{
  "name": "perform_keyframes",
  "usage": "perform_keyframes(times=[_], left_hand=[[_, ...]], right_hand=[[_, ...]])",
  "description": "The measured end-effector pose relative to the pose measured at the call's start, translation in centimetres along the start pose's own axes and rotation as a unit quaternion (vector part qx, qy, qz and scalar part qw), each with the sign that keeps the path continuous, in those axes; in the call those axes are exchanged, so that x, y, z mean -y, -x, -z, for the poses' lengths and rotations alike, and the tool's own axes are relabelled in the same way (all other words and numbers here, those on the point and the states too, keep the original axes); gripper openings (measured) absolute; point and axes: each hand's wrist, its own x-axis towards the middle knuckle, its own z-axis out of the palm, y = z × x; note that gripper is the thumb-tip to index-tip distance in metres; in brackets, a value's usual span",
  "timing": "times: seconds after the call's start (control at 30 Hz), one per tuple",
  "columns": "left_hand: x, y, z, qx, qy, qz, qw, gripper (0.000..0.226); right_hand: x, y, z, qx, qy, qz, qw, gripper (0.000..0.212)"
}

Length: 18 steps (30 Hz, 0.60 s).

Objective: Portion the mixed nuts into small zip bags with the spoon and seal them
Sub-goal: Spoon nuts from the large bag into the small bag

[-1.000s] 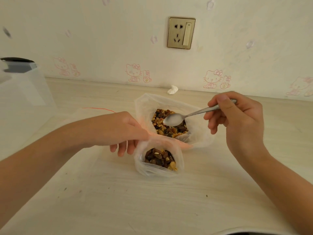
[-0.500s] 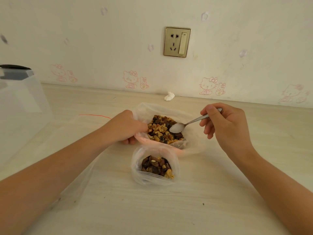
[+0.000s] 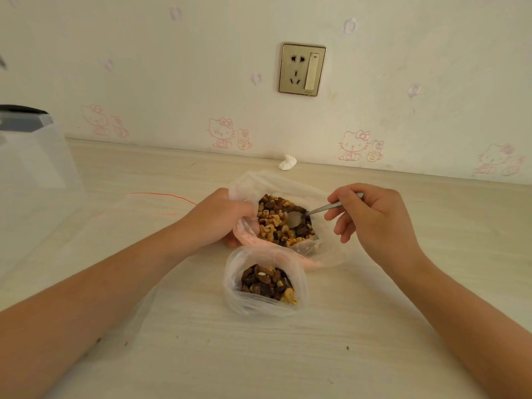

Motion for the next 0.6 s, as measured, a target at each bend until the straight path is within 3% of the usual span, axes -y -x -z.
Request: perform_keyframes(times=[0.17,0.27,0.6], left_hand=[[-0.39,0.29,-0.88,0.017,0.053,-0.002,0.998,0.024],[-0.58,0.3,-1.02,0.005,0.07,-0.005,0.998,0.014],[-0.72,0.39,-0.71,0.003,0.074,0.002,0.997,0.019]], right_hand=[[-0.24,0.26,-0.89,0.052,-0.044,-0.064,0.996,0.024],[-0.19,0.13,-0.97,0.041,-0.092,-0.101,0.99,0.025],[-0.44,-0.36,-0.22,0.017,-0.18,-0.159,0.971,0.023]])
